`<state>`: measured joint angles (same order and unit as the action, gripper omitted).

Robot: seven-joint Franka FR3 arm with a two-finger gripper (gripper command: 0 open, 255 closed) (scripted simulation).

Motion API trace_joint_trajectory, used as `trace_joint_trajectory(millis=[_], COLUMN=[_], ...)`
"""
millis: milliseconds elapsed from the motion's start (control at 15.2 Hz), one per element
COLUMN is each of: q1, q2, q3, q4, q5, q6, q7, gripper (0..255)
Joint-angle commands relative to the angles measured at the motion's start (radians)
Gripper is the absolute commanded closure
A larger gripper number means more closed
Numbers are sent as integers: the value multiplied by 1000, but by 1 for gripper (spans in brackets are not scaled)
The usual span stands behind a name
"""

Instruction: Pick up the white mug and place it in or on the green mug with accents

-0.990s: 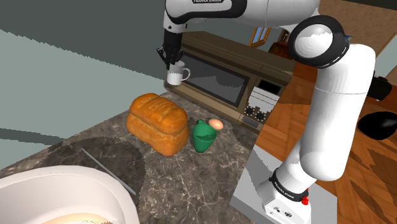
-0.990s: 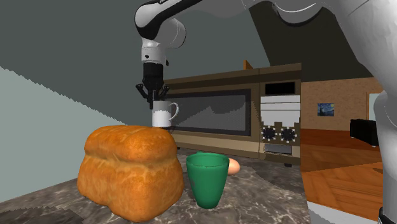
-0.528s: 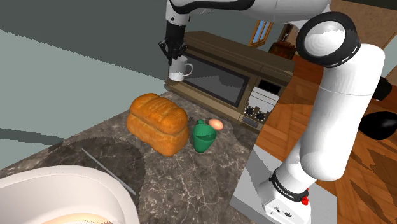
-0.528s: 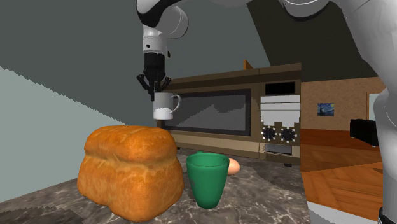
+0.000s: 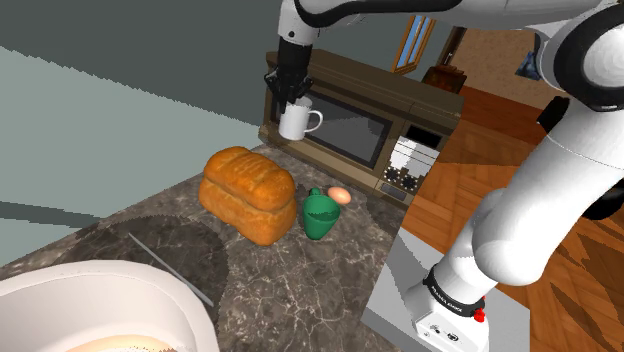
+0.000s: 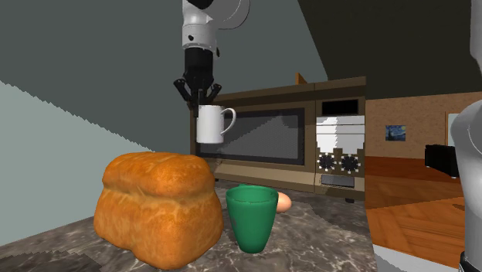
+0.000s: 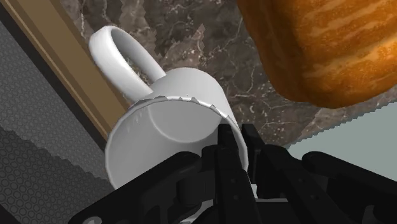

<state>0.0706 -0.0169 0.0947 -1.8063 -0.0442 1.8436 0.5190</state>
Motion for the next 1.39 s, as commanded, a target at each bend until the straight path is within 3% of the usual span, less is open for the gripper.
trace_joint_trajectory(millis=[0, 924, 1320], q1=[10, 101, 110], q2=[-75, -546, -572], q3=[10, 102, 112], q4=[-79, -458, -540], q5=[7, 96, 106], q6=[2, -89, -32], q7=[18, 157, 167], gripper=[255, 255, 255])
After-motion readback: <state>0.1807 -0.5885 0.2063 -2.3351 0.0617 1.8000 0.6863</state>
